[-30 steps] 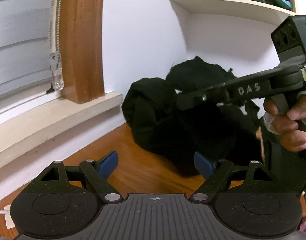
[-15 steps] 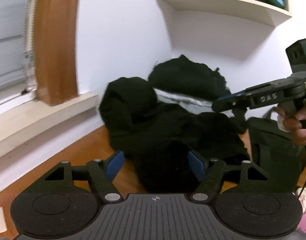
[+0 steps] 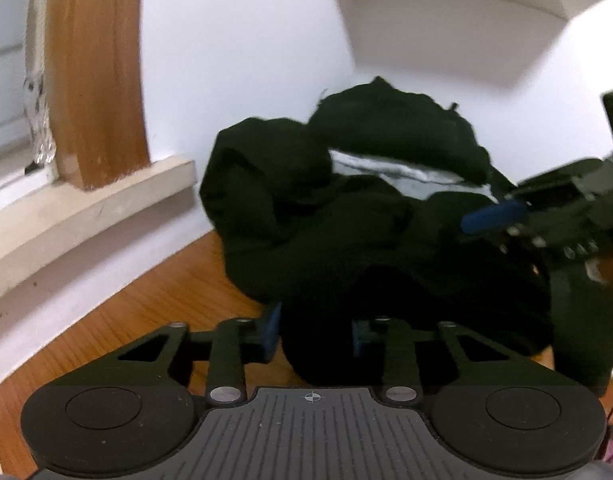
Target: Fold clothes
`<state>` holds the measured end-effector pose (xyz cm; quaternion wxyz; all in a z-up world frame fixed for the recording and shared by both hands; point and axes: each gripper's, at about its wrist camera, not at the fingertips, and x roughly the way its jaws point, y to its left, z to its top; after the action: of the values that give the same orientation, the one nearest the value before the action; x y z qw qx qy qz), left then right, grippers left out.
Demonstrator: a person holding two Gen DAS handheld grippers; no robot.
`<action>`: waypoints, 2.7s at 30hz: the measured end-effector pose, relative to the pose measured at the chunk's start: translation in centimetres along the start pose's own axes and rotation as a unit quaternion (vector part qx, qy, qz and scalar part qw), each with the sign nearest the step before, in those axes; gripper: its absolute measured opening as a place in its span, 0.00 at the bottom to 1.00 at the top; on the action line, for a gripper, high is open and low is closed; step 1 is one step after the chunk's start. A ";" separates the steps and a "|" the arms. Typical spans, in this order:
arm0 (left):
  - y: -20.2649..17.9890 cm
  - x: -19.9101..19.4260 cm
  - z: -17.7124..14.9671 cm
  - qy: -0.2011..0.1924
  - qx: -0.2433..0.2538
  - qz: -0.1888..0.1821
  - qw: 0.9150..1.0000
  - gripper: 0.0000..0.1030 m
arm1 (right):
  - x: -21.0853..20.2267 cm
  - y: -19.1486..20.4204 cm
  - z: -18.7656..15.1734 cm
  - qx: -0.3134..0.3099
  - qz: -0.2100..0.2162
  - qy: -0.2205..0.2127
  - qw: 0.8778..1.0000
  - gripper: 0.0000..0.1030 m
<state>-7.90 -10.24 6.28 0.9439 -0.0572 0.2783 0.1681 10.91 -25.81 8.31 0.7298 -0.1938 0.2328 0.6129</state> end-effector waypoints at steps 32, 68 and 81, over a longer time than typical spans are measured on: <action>-6.2 -1.9 0.1 0.025 -0.035 0.036 0.998 0.51 | 0.5 -3.3 3.5 -0.085 -0.022 -0.077 0.993 0.07; 5.1 -38.7 6.8 -0.181 -0.027 0.309 0.933 0.06 | -13.4 20.8 18.9 -0.143 0.273 -0.201 0.930 0.06; 19.8 -38.4 -13.9 0.026 -0.195 0.364 0.910 0.21 | -0.4 33.3 12.8 -0.209 0.294 -0.058 0.931 0.26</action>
<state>-52.13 -5.47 15.22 0.7799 -0.1392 0.2658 0.5494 -20.65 -13.11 19.09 0.4725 -0.2293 0.1035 0.8447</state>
